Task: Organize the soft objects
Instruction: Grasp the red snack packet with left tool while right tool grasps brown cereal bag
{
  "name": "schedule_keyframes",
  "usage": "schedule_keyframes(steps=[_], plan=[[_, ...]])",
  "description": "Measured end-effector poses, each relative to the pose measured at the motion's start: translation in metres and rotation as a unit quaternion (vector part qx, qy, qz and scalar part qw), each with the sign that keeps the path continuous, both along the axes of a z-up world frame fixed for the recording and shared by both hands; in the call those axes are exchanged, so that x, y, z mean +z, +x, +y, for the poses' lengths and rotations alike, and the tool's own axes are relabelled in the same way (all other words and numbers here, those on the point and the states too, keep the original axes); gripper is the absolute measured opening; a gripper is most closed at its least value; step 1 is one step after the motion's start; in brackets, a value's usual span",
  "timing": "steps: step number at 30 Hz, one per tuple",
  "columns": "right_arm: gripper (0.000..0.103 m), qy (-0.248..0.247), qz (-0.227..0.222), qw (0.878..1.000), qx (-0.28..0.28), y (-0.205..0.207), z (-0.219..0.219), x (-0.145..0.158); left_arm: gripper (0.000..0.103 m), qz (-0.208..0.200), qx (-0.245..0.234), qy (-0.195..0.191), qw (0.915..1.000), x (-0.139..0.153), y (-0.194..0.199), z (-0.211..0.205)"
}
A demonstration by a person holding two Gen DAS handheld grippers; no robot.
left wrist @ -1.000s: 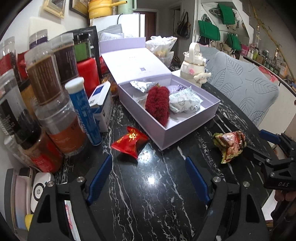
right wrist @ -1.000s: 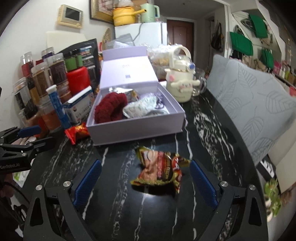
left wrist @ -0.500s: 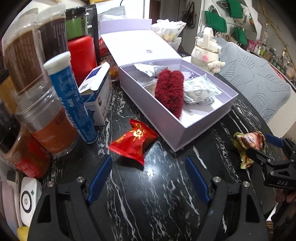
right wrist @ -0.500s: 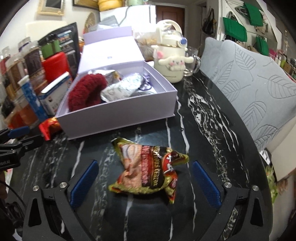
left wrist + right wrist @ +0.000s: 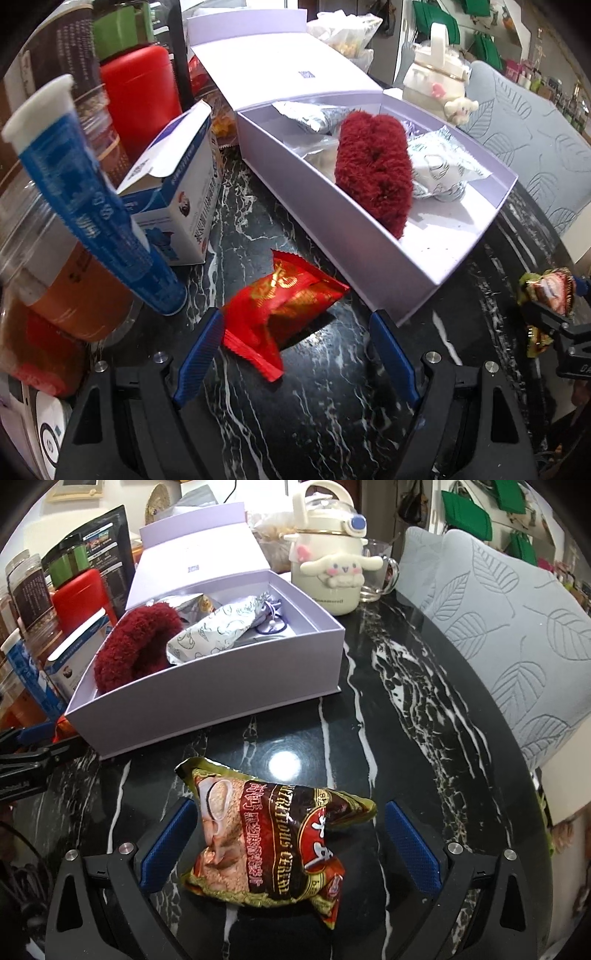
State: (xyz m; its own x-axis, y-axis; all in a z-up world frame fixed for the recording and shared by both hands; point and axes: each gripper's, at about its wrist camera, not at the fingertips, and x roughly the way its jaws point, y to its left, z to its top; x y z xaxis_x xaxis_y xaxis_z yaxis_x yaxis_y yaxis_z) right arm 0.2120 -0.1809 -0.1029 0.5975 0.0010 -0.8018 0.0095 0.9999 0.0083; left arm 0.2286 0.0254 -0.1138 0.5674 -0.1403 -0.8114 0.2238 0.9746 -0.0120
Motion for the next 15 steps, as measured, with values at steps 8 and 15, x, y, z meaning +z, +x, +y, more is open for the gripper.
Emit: schedule_keyframes(steps=[8, 15], plan=[[0.103, 0.009, 0.009, 1.0, 0.001, 0.006, -0.002, -0.006, 0.081, 0.003, -0.01, 0.029, 0.9995, -0.012, 0.011, -0.004], [0.103, 0.018, 0.012, 1.0, 0.0, 0.006, -0.003, -0.009, 0.081, 0.003, -0.013, 0.02, 0.9997, -0.012, 0.022, -0.004]])
